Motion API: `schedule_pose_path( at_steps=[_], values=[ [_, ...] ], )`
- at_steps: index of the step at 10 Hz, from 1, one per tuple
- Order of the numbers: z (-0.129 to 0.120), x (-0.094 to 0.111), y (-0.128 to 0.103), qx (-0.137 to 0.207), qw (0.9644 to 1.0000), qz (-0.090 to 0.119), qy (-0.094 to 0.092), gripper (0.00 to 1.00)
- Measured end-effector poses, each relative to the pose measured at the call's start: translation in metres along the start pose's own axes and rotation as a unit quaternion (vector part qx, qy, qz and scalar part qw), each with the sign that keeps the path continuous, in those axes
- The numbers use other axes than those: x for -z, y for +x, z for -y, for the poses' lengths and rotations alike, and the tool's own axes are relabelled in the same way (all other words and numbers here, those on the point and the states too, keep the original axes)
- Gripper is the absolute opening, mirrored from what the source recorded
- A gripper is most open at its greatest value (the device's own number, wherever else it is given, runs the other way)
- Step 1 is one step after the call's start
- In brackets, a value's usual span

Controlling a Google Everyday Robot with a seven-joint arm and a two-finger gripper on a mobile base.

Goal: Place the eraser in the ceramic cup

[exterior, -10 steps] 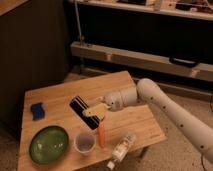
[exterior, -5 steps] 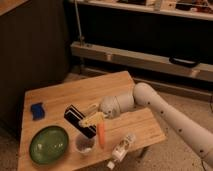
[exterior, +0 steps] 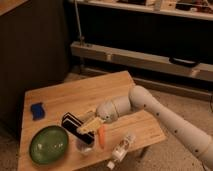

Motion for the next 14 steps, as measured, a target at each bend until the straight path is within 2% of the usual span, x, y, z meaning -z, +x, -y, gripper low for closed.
schedule_pose_path(
  at_steps=[3, 9, 14],
  values=[
    [0.008, -0.009, 0.015, 0.006, 0.9997, -0.012, -0.020, 0.16],
    [0.021, -0.021, 0.031, 0.020, 0.9984, -0.026, -0.047, 0.16],
    [0.033, -0.019, 0.045, 0.021, 0.9962, -0.030, -0.080, 0.16]
  ],
)
